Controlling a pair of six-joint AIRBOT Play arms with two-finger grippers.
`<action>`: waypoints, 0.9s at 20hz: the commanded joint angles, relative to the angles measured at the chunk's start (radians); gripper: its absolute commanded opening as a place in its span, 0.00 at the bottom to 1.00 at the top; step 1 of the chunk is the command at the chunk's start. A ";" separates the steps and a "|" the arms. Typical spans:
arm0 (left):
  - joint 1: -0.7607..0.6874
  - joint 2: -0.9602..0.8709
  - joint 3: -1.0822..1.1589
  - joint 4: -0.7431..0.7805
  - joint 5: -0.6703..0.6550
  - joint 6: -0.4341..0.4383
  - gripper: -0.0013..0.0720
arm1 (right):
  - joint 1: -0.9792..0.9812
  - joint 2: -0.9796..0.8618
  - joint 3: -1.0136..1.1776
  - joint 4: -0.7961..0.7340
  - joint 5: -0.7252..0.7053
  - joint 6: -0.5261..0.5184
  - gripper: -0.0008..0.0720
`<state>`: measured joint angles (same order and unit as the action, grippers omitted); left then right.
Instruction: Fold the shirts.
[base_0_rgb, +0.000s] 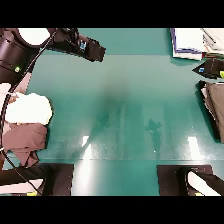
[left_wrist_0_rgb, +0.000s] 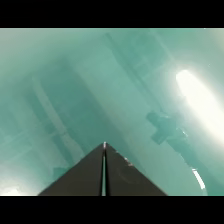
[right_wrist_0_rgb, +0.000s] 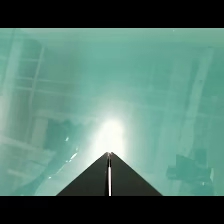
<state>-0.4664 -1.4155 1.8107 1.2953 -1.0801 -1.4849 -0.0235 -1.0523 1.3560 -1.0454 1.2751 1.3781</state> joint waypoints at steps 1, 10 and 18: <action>0.000 0.000 0.000 0.000 0.000 0.000 0.05 | 0.002 0.002 -0.008 0.005 0.000 0.000 0.03; 0.000 0.000 0.000 0.000 0.000 0.000 0.05 | 0.002 0.002 -0.008 0.005 0.001 0.000 0.03; 0.072 0.050 0.025 0.114 -0.112 -0.010 0.05 | 0.002 0.002 -0.008 0.005 0.002 0.000 0.03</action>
<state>-0.4377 -1.3968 1.8244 1.3197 -1.0904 -1.4879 -0.0223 -1.0508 1.3483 -1.0405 1.2755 1.3781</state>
